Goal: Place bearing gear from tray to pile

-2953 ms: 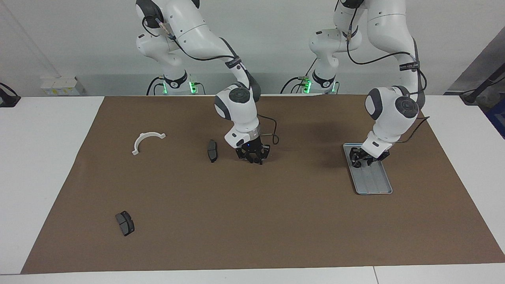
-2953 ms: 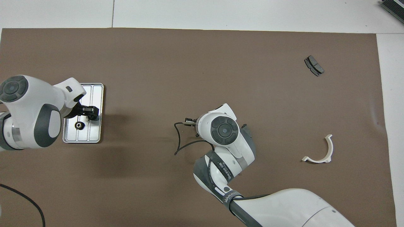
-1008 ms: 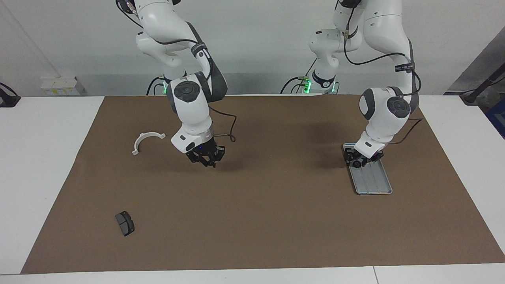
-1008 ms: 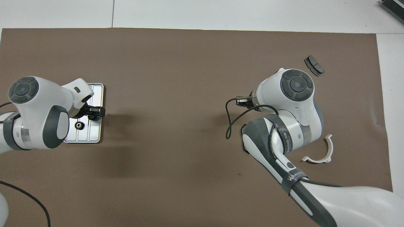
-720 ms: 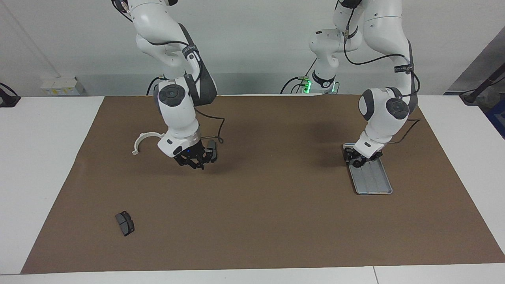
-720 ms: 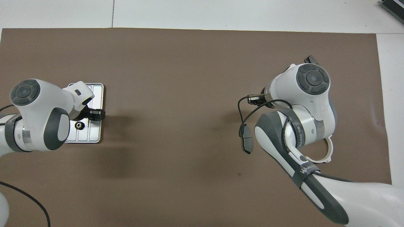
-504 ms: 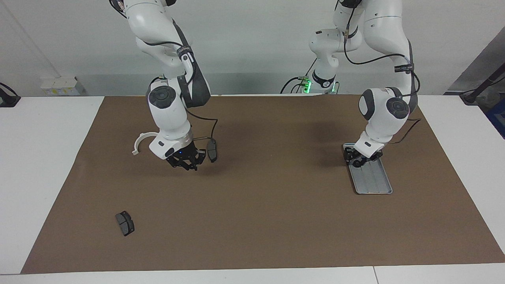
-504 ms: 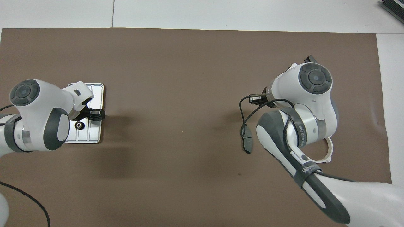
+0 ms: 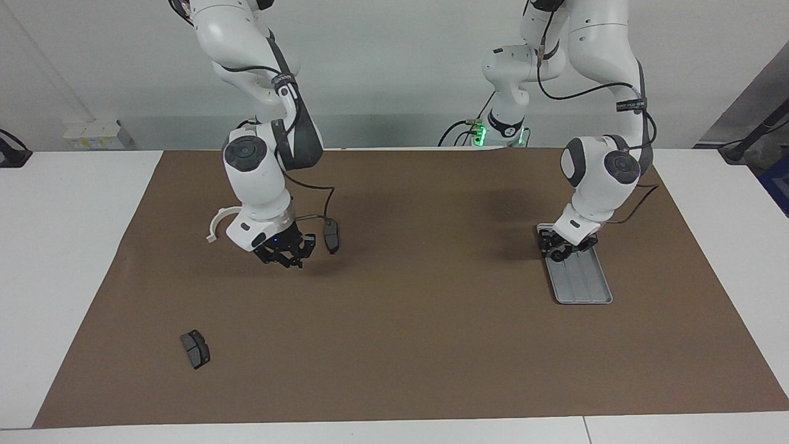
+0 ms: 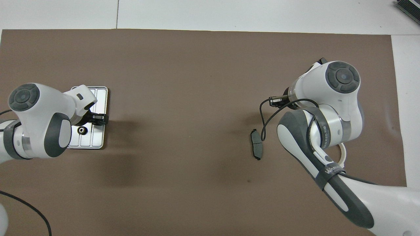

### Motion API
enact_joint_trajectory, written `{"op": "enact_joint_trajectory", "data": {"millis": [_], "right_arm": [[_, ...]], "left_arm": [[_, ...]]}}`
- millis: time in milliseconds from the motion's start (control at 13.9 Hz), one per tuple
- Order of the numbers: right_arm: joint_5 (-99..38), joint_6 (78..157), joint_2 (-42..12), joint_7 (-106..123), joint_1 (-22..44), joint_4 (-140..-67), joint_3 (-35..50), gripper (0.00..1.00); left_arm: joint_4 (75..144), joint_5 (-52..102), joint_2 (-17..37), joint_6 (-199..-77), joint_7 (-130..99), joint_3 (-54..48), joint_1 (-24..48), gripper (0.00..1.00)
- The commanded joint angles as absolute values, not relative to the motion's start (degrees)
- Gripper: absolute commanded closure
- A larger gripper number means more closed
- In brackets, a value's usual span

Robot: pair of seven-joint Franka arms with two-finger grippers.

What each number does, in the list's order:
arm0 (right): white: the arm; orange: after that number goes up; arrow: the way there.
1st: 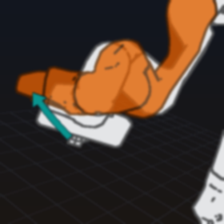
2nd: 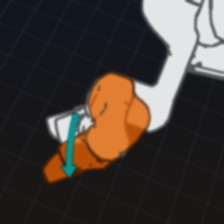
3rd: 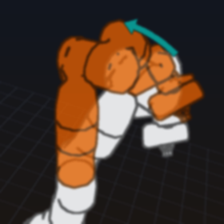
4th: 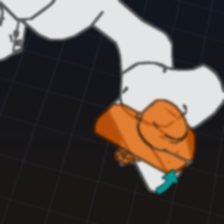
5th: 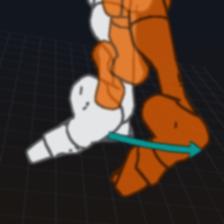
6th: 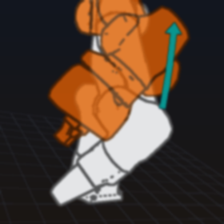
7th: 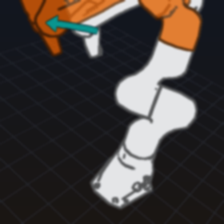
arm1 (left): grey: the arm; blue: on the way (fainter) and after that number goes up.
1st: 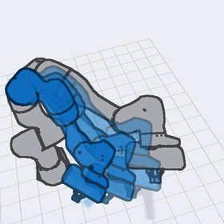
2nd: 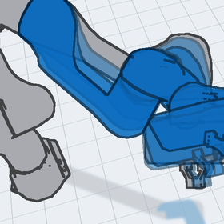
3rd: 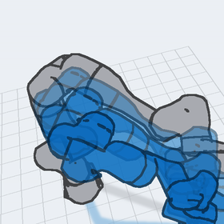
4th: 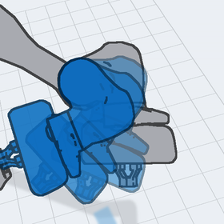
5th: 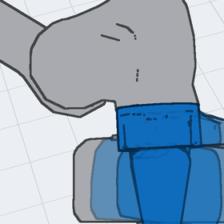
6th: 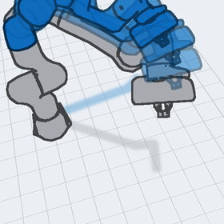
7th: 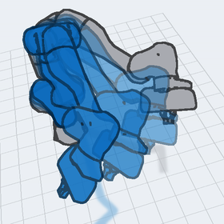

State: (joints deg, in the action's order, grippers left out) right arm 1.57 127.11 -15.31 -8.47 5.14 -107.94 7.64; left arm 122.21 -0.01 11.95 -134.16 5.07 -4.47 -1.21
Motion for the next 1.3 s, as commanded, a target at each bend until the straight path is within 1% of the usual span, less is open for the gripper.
{"op": "enact_joint_trajectory", "data": {"millis": [0,360,432,576,1008,1224], "right_arm": [[1.67,125.68,-14.15,-5.02,2.9,-108.37,8.35,0.88],[1.67,125.07,-14.06,-3.69,2.03,-108.37,8.35,0.88],[1.67,125.07,-14.06,-2.39,1.93,-108.37,8.35,0.88],[1.67,124.89,-14.06,1.21,0.27,-108.46,8.35,0.88],[1.67,124.89,-13.62,5.1,-1.14,-109.16,8.26,0.88],[1.67,124.98,-13.54,5.8,-1.41,-109.51,8.26,0.88]], "left_arm": [[124.28,-0.35,11.51,-135.88,7.29,-4.31,-3.34,0.42],[122.52,-0.35,12.13,-135.7,7.47,-4.31,-4.65,0.4],[121.3,-0.35,12.3,-135.18,7.47,-4.31,-4.83,0.37],[119.45,-0.35,12.92,-134.04,7.38,-4.31,-4.92,0.36],[120.14,-0.35,12.92,-134.73,7.38,-4.31,-5.19,0.35],[120.41,-0.26,13.01,-135.35,6.33,-4.39,-4.22,0.35]]}}
